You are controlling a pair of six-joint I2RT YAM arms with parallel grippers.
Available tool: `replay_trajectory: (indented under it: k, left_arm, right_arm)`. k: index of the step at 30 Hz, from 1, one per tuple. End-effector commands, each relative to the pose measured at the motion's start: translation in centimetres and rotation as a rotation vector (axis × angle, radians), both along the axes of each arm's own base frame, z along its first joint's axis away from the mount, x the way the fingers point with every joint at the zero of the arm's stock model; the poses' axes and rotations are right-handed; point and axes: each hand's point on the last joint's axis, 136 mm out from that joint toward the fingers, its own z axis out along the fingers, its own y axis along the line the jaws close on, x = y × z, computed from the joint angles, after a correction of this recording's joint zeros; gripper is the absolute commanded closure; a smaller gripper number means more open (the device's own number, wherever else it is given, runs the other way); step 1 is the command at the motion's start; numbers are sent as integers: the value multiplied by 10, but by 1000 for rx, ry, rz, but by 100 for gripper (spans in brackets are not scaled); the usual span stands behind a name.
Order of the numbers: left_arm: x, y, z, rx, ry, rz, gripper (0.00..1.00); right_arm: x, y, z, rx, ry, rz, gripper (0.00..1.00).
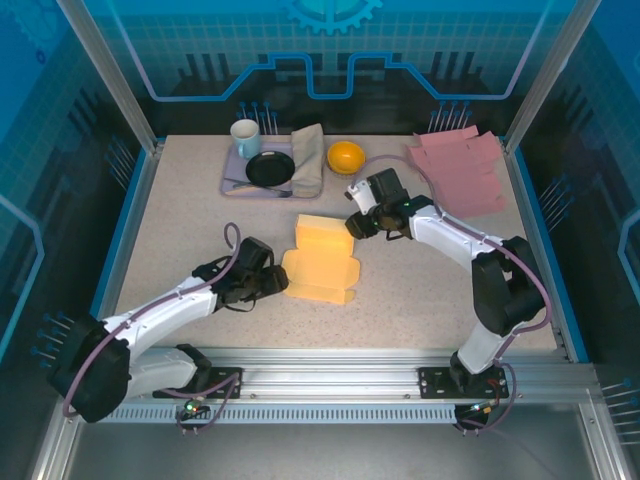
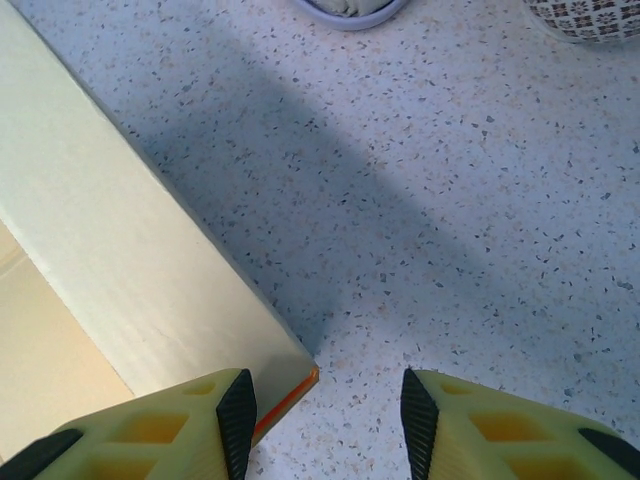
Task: Fold the paper box
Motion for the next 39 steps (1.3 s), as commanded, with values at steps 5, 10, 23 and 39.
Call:
replay_trajectory:
  k: [5, 10, 23, 39]
  left_arm:
    - [3, -31, -7, -119, 48, 12, 40]
    - [4, -39, -21, -128, 69, 19, 45]
    - [40, -38, 10, 19, -99, -33, 100]
    - [29, -5, 128, 421, -201, -493, 100]
  right_arm:
    - [-20, -28, -39, -58, 142, -79, 54]
    - [-22, -28, -39, -54, 143, -77, 54]
    - [-19, -19, -17, 79, 133, -84, 54]
    - [3, -27, 161, 315, -285, 80, 52]
